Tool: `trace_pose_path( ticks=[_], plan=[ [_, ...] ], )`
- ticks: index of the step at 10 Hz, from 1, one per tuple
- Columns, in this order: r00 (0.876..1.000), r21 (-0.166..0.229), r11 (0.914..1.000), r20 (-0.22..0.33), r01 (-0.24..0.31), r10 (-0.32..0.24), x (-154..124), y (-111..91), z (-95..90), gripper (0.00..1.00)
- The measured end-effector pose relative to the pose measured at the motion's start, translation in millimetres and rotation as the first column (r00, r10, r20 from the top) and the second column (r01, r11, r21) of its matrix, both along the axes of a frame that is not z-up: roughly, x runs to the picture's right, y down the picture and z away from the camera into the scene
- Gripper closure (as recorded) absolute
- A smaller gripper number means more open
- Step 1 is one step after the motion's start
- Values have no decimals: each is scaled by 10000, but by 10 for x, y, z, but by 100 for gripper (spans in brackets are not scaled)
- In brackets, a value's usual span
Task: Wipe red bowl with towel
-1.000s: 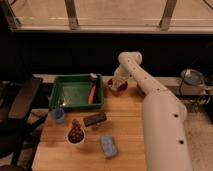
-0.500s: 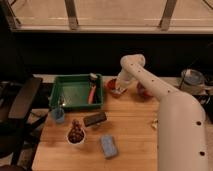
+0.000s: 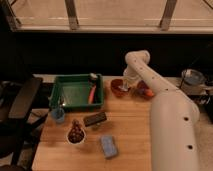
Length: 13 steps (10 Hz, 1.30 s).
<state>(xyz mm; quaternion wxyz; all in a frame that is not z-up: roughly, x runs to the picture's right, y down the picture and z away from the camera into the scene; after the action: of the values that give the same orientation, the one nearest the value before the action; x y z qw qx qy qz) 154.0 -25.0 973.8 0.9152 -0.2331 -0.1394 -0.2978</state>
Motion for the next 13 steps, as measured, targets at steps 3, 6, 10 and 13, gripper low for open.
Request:
trace_pose_path(
  ticks=[3,6,10,13],
  plan=[
    [9987,310,9993,469,-210,195,-242,-109,53,100],
    [9901,417,9983,1359,-398,338,-516,-104,-42,100],
    [9940,148,9998,1081,-156,139,-311,124,-360,100],
    [9997,6,10000,252,13,-13,33,118,-382,100]
  ],
)
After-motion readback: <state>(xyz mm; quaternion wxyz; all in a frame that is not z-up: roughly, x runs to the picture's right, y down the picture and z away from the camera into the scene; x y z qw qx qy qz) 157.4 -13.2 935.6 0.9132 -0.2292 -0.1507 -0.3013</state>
